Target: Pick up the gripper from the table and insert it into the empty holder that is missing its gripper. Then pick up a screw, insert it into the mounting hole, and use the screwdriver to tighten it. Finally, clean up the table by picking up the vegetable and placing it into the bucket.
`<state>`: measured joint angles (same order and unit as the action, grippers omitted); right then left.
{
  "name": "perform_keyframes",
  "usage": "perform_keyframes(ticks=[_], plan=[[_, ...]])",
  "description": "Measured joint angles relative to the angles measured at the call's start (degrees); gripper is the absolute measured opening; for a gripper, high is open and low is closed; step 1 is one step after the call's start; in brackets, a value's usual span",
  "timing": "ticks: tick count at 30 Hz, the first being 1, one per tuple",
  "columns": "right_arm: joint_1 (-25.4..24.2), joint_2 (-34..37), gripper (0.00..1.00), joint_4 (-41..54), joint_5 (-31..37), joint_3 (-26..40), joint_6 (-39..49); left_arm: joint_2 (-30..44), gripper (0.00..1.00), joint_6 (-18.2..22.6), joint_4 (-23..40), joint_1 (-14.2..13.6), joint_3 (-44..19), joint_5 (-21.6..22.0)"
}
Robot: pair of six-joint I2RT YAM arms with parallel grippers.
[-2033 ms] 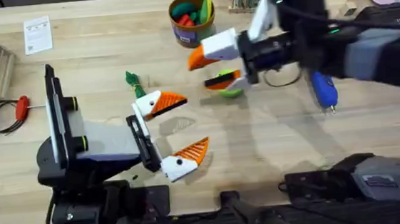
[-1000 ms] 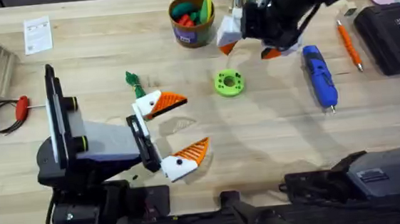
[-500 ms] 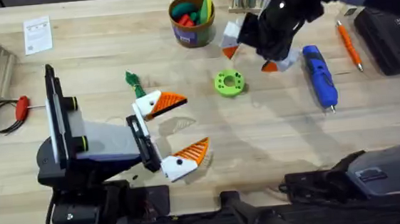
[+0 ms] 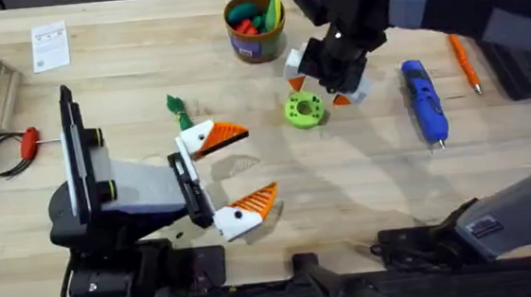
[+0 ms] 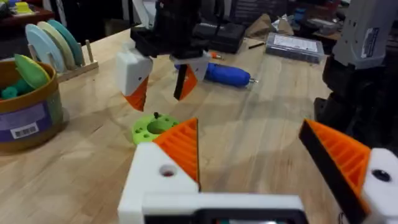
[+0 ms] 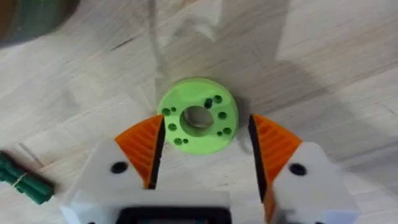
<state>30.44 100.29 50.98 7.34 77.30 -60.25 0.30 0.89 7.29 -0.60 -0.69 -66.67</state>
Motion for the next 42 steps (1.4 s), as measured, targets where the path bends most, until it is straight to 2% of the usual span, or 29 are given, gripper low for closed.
perform_keyframes(ticks=[25,42], plan=[[0.1,4.6,0.572,-2.2,0.8,0.0,-0.5,0.0,0.985,0.0,0.0,0.0,0.0,0.0],[0.1,5.8,0.559,-3.1,0.8,-0.1,-0.9,0.0,0.985,0.0,0.0,0.0,0.0,0.0]])
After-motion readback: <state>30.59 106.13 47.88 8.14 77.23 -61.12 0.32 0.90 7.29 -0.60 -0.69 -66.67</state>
